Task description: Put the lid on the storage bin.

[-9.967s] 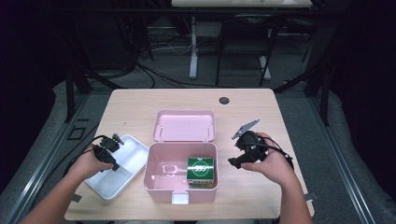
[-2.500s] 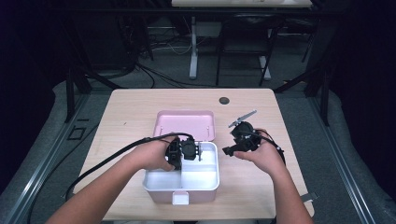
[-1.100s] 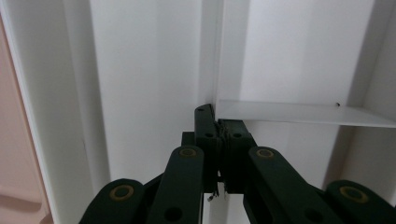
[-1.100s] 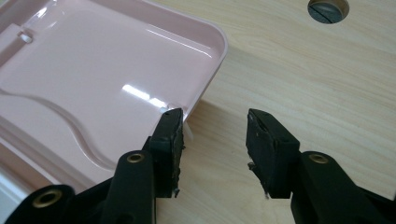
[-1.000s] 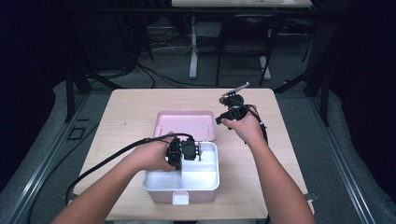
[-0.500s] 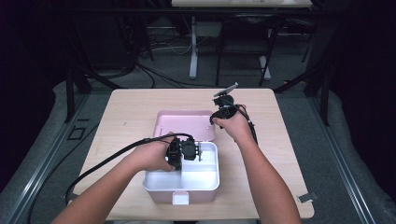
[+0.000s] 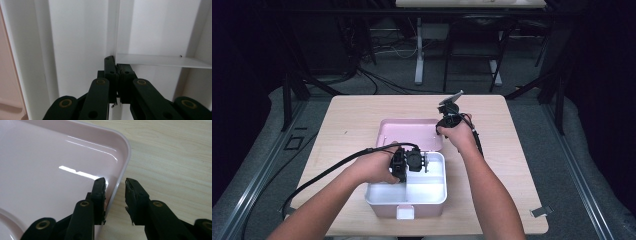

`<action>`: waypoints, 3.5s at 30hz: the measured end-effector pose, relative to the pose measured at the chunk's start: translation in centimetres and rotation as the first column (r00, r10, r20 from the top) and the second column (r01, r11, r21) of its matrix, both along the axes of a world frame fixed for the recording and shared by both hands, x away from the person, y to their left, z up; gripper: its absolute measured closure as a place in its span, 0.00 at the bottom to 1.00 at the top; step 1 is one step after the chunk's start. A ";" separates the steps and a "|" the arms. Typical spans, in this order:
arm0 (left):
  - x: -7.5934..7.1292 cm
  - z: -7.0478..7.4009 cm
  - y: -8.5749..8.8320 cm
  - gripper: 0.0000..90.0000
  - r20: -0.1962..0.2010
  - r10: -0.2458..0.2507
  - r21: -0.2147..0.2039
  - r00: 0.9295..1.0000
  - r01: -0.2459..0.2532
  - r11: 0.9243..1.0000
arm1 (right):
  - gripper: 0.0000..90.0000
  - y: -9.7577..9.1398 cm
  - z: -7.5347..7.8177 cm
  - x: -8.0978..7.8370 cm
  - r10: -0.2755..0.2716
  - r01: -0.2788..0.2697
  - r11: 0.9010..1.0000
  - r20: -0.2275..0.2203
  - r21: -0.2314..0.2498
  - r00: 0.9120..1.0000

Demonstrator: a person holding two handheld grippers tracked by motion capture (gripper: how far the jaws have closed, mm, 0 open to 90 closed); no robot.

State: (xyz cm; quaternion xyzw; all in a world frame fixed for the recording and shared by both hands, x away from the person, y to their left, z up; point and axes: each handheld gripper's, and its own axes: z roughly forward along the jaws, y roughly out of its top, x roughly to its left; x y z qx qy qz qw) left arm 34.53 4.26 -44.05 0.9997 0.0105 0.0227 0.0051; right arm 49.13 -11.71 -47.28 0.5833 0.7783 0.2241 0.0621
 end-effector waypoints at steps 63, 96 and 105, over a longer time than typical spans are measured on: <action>-0.1 0.0 0.1 0.97 0.004 0.008 -0.008 1.000 -0.008 1.000 | 0.97 -0.7 7.1 -5.4 -0.051 0.028 0.995 0.236 0.100 0.971; 1.2 3.6 6.8 0.89 0.049 0.309 -0.303 0.950 -0.280 0.911 | 0.98 -0.6 8.1 -7.6 -0.040 0.001 0.993 0.318 0.121 0.947; 2.2 4.3 10.4 0.87 0.073 0.491 -0.450 0.868 -0.410 0.793 | 0.98 -0.5 8.1 -7.6 -0.041 0.004 0.993 0.318 0.116 0.947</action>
